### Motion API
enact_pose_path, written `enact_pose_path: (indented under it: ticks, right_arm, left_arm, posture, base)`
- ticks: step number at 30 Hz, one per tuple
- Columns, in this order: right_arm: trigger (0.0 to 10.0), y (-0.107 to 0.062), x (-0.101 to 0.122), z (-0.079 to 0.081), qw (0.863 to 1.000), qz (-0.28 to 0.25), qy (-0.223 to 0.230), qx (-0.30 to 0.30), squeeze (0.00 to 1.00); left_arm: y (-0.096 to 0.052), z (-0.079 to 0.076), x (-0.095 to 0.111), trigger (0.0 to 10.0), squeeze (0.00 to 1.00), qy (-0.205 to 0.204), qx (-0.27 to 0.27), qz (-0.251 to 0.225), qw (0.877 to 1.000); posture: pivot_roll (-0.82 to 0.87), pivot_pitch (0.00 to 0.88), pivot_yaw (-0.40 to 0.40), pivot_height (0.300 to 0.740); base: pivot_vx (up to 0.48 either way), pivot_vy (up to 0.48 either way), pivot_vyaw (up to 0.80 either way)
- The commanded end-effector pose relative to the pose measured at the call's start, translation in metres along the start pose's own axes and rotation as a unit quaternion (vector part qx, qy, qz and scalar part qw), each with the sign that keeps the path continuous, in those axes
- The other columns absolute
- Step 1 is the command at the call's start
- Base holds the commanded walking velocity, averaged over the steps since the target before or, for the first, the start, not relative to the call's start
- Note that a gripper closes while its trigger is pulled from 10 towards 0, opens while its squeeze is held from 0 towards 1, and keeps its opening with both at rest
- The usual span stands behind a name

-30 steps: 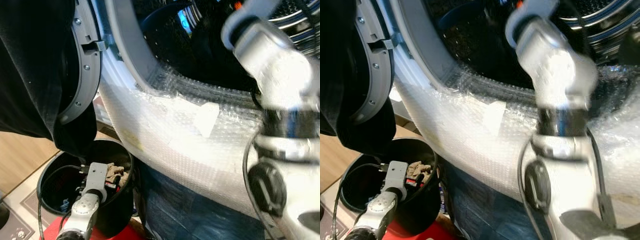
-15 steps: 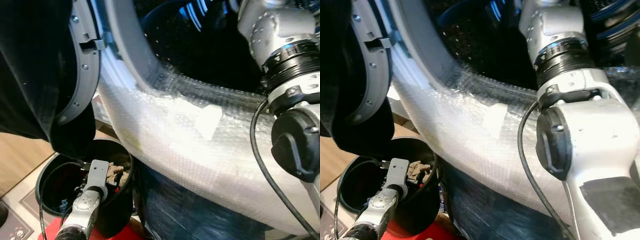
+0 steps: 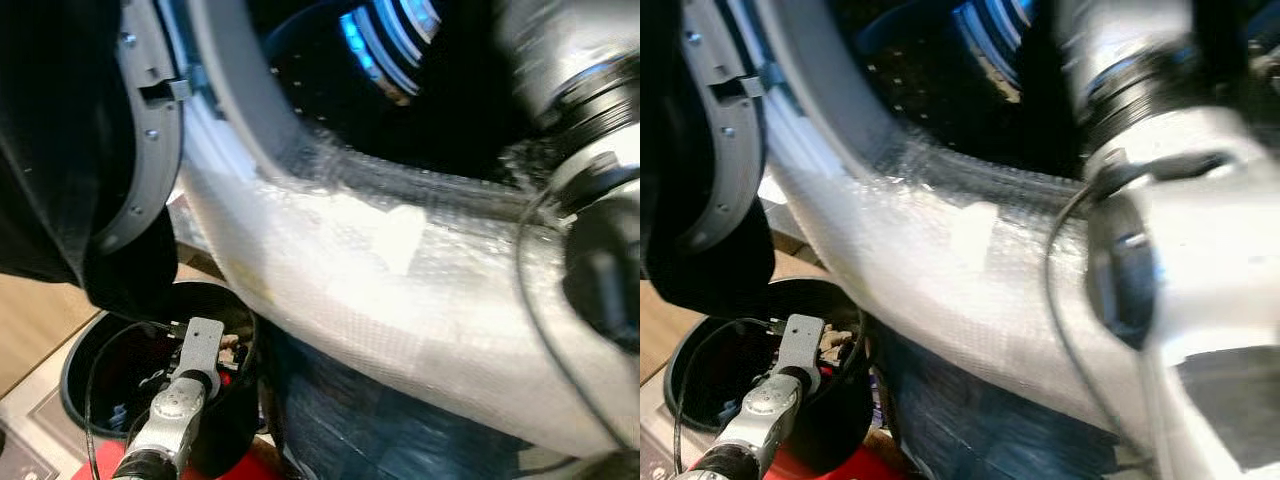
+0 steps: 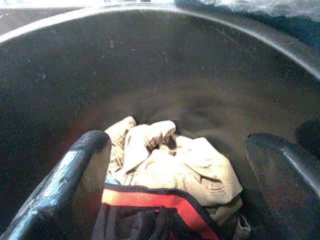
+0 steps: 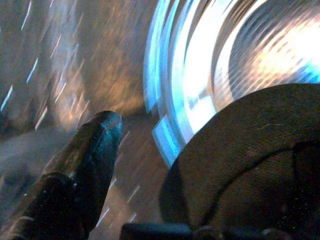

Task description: Clothes washing

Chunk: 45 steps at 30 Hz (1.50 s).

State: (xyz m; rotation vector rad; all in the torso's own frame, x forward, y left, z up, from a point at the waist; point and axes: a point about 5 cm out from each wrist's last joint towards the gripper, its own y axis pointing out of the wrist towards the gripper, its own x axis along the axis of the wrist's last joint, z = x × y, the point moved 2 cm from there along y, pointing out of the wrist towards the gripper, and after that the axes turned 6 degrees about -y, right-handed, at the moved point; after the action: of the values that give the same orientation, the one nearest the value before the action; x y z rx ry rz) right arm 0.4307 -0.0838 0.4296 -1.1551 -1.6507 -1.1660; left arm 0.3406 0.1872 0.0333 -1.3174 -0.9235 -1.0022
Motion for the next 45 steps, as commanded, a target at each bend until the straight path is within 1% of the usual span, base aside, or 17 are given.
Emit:
enact_pose_path:
  ticks: [1, 10, 12, 15, 17, 19, 24, 28, 29, 34, 35, 36, 37, 38, 39, 42, 45]
  right_arm:
    - [10.0, -0.001, 0.022, -0.003, 1.000, -0.028, 0.010, 0.004, 0.00]
    - [10.0, -0.009, 0.065, -0.019, 0.994, -0.092, 0.054, -0.006, 0.00]
    - [10.0, -0.010, 0.072, -0.013, 0.989, -0.103, 0.102, 0.019, 0.00]
    - [10.0, -0.010, 0.076, 0.000, 0.984, -0.107, 0.134, 0.054, 0.00]
    - [10.0, -0.012, 0.080, 0.008, 0.981, -0.109, 0.145, 0.071, 0.00]
    - [10.0, -0.016, 0.083, 0.013, 0.981, -0.117, 0.132, 0.081, 0.00]
    - [10.0, -0.026, 0.070, 0.002, 0.986, -0.114, 0.101, 0.067, 0.00]
    - [10.0, -0.036, 0.048, -0.005, 0.990, -0.092, 0.091, 0.051, 0.00]
    - [10.0, -0.046, 0.035, -0.009, 0.992, -0.078, 0.085, 0.046, 0.00]
    - [10.0, -0.067, 0.020, -0.026, 0.997, -0.060, 0.056, 0.004, 0.00]
    - [10.0, -0.071, 0.019, -0.027, 0.996, -0.061, 0.057, 0.006, 0.00]
    - [10.0, -0.084, 0.015, -0.029, 0.996, -0.064, 0.060, 0.014, 0.00]
    - [10.0, -0.084, 0.015, -0.029, 0.996, -0.064, 0.060, 0.014, 0.00]
    - [10.0, -0.096, 0.011, -0.033, 0.995, -0.074, 0.069, 0.015, 0.00]
    - [10.0, -0.096, 0.011, -0.033, 0.995, -0.074, 0.069, 0.015, 0.00]
    - [10.0, -0.116, 0.012, -0.026, 0.986, -0.100, 0.118, 0.062, 0.00]
    - [10.0, -0.125, 0.012, -0.020, 0.982, -0.101, 0.126, 0.096, 0.00]
  left_arm:
    - [-0.003, 0.002, -0.013, 10.0, 0.00, 0.006, -0.002, 0.027, 1.000]
    - [-0.003, 0.003, -0.013, 10.0, 0.00, 0.005, -0.001, 0.029, 1.000]
    - [-0.003, 0.002, -0.013, 10.0, 0.00, 0.005, -0.002, 0.030, 1.000]
    - [-0.003, 0.001, -0.014, 10.0, 0.00, 0.004, -0.002, 0.031, 1.000]
    - [-0.003, 0.001, -0.015, 10.0, 0.00, 0.004, -0.003, 0.032, 0.999]
    - [-0.003, 0.000, -0.016, 10.0, 0.00, 0.004, -0.004, 0.034, 0.999]
    - [-0.004, -0.001, -0.018, 10.0, 0.00, 0.003, -0.004, 0.037, 0.999]
    - [-0.005, -0.003, -0.020, 10.0, 0.00, 0.001, -0.006, 0.041, 0.999]
    - [-0.005, -0.004, -0.022, 10.0, 0.00, 0.001, -0.008, 0.043, 0.999]
    - [-0.006, -0.005, -0.024, 10.0, 0.00, 0.001, -0.009, 0.047, 0.999]
    - [-0.006, -0.005, -0.025, 10.0, 0.00, 0.001, -0.010, 0.047, 0.999]
    - [-0.007, -0.004, -0.026, 10.0, 0.00, 0.001, -0.010, 0.048, 0.999]
    - [-0.007, -0.004, -0.026, 10.0, 0.00, 0.001, -0.010, 0.048, 0.999]
    - [-0.008, -0.003, -0.027, 10.0, 0.00, 0.003, -0.009, 0.050, 0.999]
    - [-0.008, -0.003, -0.027, 10.0, 0.00, 0.003, -0.009, 0.050, 0.999]
    - [-0.008, -0.004, -0.028, 10.0, 0.00, 0.004, -0.010, 0.052, 0.999]
    - [-0.008, -0.004, -0.028, 10.0, 0.00, 0.004, -0.011, 0.052, 0.999]
  posture:
    - [-0.21, 0.017, 0.107, 0.740]
    - [-0.21, 0.017, 0.108, 0.740]
    - [-0.22, 0.021, 0.105, 0.740]
    - [-0.22, 0.027, 0.109, 0.740]
    - [-0.22, 0.031, 0.111, 0.740]
    - [-0.22, 0.037, 0.109, 0.740]
    - [-0.23, 0.041, 0.103, 0.740]
    - [-0.23, 0.046, 0.104, 0.740]
    - [-0.23, 0.050, 0.103, 0.740]
    - [-0.23, 0.055, 0.103, 0.740]
    - [-0.23, 0.057, 0.102, 0.740]
    - [-0.23, 0.061, 0.103, 0.740]
    - [-0.23, 0.061, 0.103, 0.740]
    - [-0.23, 0.062, 0.104, 0.740]
    - [-0.23, 0.062, 0.104, 0.740]
    - [-0.23, 0.067, 0.107, 0.740]
    - [-0.23, 0.070, 0.108, 0.740]
  base:
    - [0.000, 0.000, 0.00]
    - [0.000, 0.000, 0.00]
    - [0.000, 0.000, 0.00]
    - [0.000, 0.000, 0.00]
    - [0.000, 0.000, 0.00]
    - [0.000, 0.000, 0.00]
    - [0.000, 0.000, 0.00]
    - [0.000, 0.000, 0.00]
    - [0.000, 0.000, 0.00]
    - [0.000, 0.000, 0.00]
    - [0.000, 0.000, 0.00]
    - [0.000, 0.000, 0.00]
    - [0.000, 0.000, 0.00]
    - [0.000, 0.000, 0.00]
    - [0.000, 0.000, 0.00]
    - [0.000, 0.000, 0.00]
    - [0.000, 0.000, 0.00]
